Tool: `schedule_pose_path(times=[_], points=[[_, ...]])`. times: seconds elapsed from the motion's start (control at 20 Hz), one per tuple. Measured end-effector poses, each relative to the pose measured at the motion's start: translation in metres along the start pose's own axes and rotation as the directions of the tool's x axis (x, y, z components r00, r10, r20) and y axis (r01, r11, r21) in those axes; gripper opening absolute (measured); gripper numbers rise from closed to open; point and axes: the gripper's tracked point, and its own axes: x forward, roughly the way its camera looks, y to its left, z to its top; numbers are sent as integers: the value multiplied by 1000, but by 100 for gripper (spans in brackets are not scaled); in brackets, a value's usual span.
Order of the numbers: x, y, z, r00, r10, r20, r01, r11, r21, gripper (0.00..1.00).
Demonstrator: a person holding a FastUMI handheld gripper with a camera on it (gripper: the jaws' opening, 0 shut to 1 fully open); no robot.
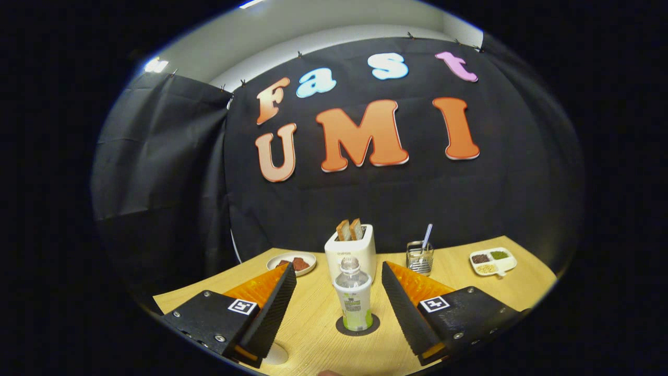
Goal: Take the bottle from table, then pour the juice into the cup, finally place the bottle on the coaster
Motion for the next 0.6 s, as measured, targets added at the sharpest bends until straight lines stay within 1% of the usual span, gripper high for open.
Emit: schedule_pose_path(times=[0.2,0.3,0.4,0.6], points=[[-64,-2,59,991,-77,110,87,992,-87,97],[-92,-1,76,983,-98,156,117,986,-121,97],[-120,-4,76,977,-119,175,145,979,-143,97],[-172,-12,75,963,-177,201,205,970,-128,97]])
